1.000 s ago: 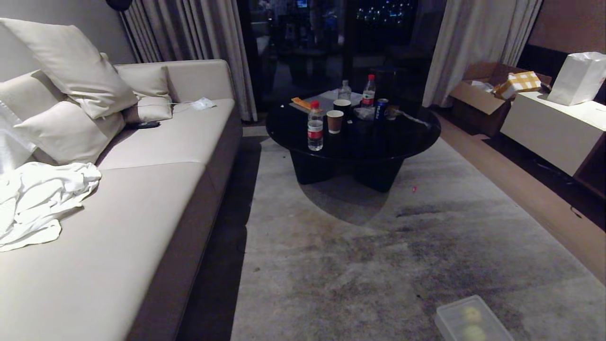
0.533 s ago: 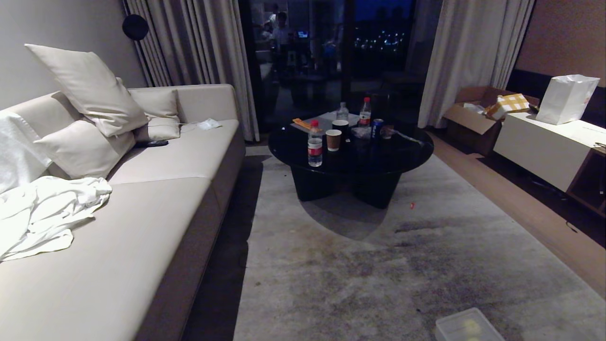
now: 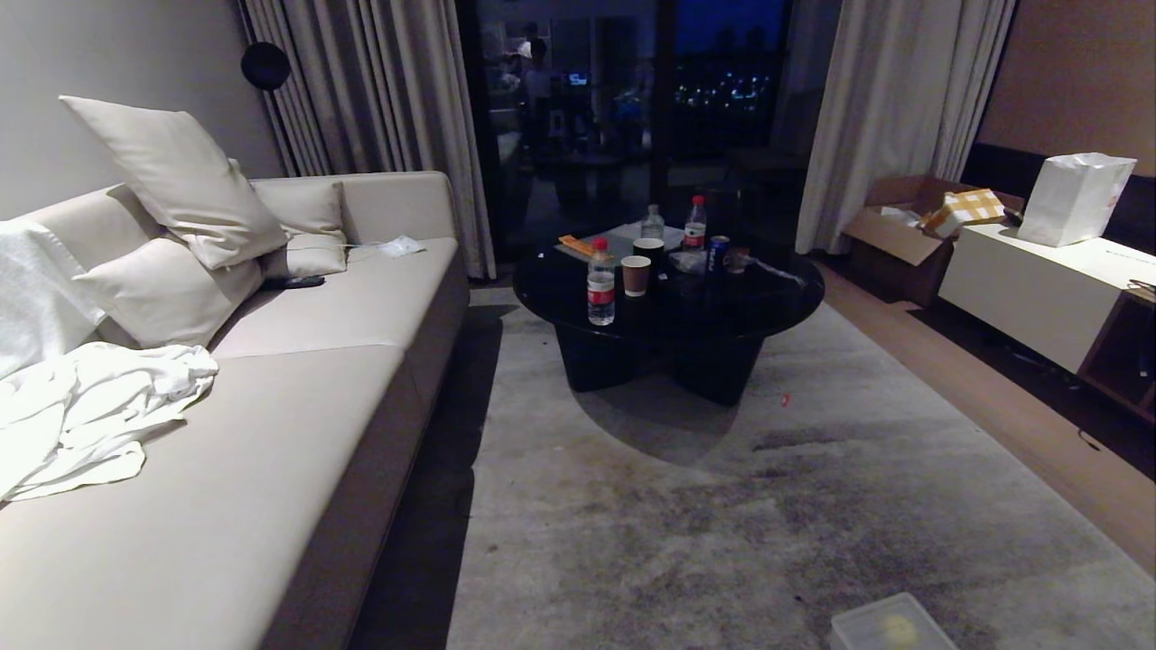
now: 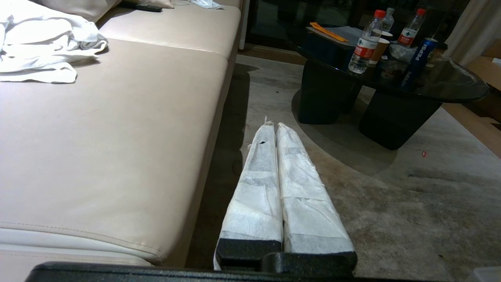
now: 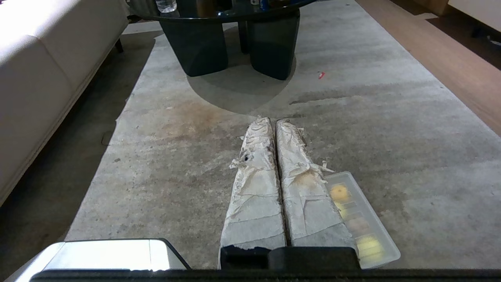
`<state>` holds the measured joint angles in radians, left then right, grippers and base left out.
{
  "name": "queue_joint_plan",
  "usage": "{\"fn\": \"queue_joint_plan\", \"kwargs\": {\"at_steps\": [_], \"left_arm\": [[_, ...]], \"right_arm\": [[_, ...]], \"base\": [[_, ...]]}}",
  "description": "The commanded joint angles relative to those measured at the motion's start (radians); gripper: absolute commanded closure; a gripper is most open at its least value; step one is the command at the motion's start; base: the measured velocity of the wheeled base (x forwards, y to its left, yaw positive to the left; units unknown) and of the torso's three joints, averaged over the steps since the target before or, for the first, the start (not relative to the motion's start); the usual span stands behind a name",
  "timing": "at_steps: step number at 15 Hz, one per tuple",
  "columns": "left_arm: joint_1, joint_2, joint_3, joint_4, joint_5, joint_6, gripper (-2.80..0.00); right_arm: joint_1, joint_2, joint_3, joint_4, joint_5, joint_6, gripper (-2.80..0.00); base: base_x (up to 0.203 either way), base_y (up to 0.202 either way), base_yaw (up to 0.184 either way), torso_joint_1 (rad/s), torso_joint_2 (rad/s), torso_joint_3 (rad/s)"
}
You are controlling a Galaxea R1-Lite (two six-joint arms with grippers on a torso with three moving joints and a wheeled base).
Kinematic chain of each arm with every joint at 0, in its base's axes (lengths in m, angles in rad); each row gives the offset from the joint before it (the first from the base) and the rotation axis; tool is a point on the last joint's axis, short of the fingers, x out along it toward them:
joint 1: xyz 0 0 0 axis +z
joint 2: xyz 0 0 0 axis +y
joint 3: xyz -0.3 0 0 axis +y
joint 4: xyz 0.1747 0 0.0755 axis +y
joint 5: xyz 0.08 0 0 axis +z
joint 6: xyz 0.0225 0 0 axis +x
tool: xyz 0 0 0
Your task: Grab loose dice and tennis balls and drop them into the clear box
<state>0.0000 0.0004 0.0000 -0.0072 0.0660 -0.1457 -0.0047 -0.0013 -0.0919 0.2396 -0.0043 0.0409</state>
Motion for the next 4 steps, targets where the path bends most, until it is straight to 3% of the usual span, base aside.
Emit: {"fn": "queue_joint_plan", "kwargs": {"at_steps": [1, 4], "left_arm": [[0.0, 0.001, 0.0, 0.0, 0.0, -0.002, 0.0], [0.0, 0.0, 0.0, 0.0, 0.001, -0.002, 0.0]], "right_arm": [[0.0, 0.001, 0.0, 0.001, 0.0, 0.006, 0.0], [0.0, 0.001, 0.0, 0.001, 0.0, 0.022, 0.0]], "base": [[0.0, 0.0, 0.0, 0.0, 0.0, 0.0], [0.0, 0.0, 0.0, 0.0, 0.0, 0.0]]}}
